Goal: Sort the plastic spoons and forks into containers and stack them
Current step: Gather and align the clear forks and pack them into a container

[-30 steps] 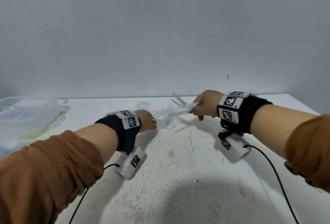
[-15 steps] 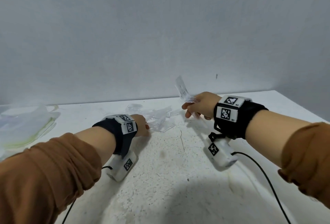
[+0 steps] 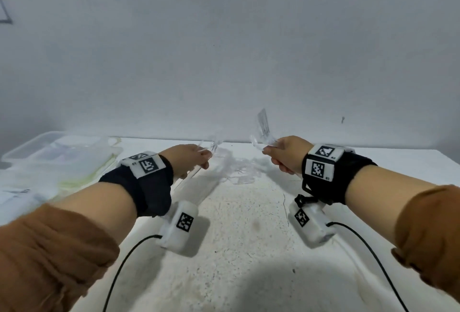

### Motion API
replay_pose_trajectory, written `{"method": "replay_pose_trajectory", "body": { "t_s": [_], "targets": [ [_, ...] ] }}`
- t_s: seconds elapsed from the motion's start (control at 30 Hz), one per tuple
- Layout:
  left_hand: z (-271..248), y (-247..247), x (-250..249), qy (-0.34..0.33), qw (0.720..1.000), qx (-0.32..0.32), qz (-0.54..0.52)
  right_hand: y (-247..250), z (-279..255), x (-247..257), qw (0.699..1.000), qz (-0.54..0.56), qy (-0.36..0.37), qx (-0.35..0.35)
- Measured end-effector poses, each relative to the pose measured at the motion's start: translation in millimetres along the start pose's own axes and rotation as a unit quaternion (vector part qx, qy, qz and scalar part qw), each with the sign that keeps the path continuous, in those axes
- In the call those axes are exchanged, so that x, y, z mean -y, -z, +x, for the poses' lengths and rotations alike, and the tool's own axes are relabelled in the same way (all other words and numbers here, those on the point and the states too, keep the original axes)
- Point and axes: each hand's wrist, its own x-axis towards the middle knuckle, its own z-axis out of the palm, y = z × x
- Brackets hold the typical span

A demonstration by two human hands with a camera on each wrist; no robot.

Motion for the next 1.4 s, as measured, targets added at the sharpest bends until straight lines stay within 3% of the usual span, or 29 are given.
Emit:
{"method": "replay_pose_trajectory", "body": {
  "t_s": [0.13, 0.23, 0.4, 0.63, 0.77, 1.0, 1.17, 1.4],
  "targets": [
    [-4.9, 20.9, 27.3, 0.030, 0.989, -0.055, -0.130, -24.7, 15.3, 28.6, 0.993, -0.094, 0.025, 0.064],
    [-8.2, 27.5, 43.7, 0.055, 0.983, -0.081, -0.155, -45.3, 29.7, 51.9, 0.968, -0.225, 0.052, 0.098],
    [-10.9, 32.2, 58.1, 0.095, 0.966, -0.090, -0.225, -78.9, 55.9, 70.7, 0.927, -0.341, 0.075, 0.139],
    [-5.3, 34.4, 68.6, 0.101, 0.981, -0.056, -0.159, -101.6, 81.9, 80.1, 0.878, -0.445, 0.051, 0.170],
    [0.2, 33.8, 71.6, 0.098, 0.986, -0.025, -0.130, -107.7, 83.3, 76.8, 0.867, -0.470, 0.055, 0.155],
    [12.2, 40.1, 67.3, 0.091, 0.995, -0.015, -0.032, -82.2, 75.7, 76.6, 0.940, -0.327, -0.010, 0.095],
    [18.9, 28.1, 50.4, 0.070, 0.993, 0.045, 0.079, -41.7, 54.0, 71.5, 0.976, -0.185, -0.073, 0.084],
    [28.9, -5.2, 36.1, 0.042, 0.976, 0.114, 0.180, -16.0, 32.4, 46.1, 0.991, 0.078, -0.108, 0.000]
  ]
}}
